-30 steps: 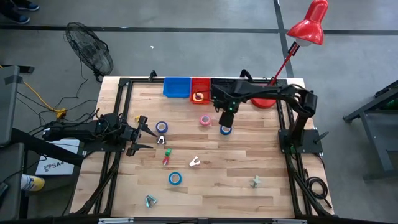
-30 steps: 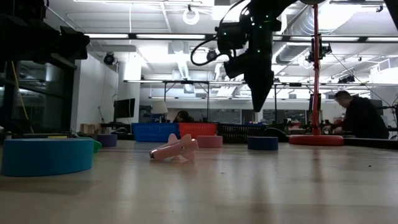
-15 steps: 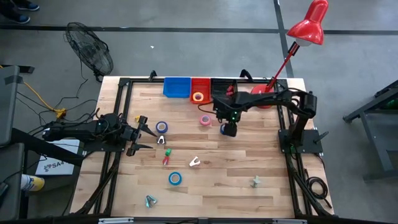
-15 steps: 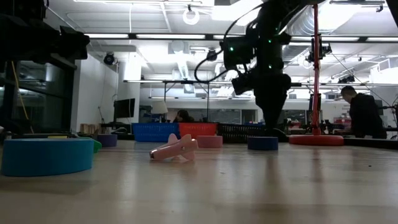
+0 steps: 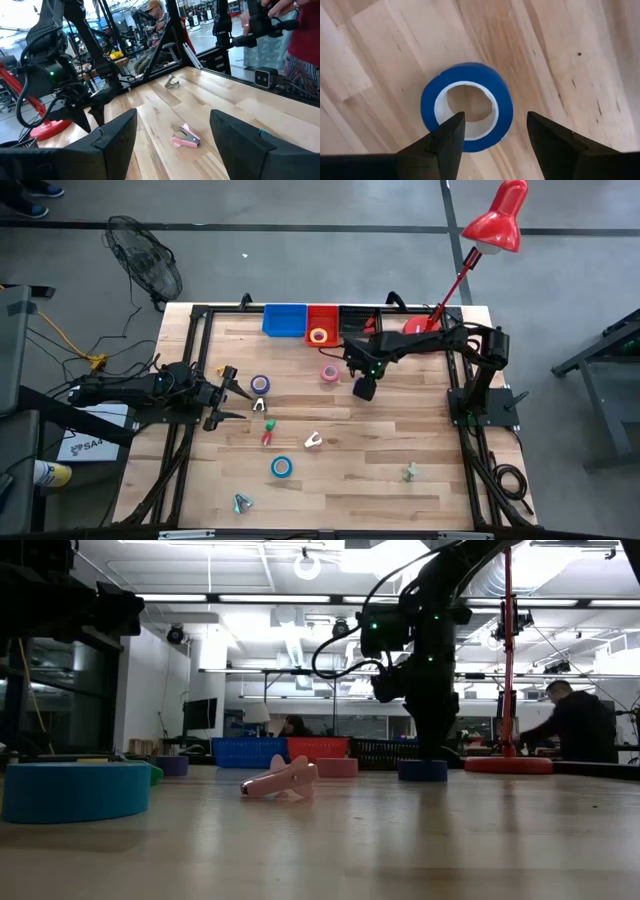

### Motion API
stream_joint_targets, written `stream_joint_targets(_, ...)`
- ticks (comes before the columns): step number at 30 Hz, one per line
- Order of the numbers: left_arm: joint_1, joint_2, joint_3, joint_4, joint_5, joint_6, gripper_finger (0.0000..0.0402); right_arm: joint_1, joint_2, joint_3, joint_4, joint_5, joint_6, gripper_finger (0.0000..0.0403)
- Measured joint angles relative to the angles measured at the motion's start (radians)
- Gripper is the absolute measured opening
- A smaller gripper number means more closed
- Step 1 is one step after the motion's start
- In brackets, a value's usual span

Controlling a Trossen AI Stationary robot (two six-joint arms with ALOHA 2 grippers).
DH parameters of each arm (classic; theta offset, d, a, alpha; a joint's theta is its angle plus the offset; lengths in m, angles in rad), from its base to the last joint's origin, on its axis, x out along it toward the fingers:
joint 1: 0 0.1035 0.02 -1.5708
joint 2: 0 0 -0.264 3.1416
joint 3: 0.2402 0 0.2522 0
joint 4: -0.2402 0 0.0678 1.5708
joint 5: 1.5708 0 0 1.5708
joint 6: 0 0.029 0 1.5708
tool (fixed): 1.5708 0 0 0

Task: Pick and place Stapler, Stapler remover, tape
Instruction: Put the right blue tape into the red basket

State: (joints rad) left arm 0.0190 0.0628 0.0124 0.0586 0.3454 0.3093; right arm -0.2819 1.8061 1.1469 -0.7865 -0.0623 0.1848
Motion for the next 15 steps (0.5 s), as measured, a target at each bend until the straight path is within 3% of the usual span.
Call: stream_joint_targets(15, 0.0, 0.0, 0.0, 0.0, 0.0, 0.0, 0.0247, -0.006, 0.069, 0.0, 0.032, 0.026, 0.099, 0.0199)
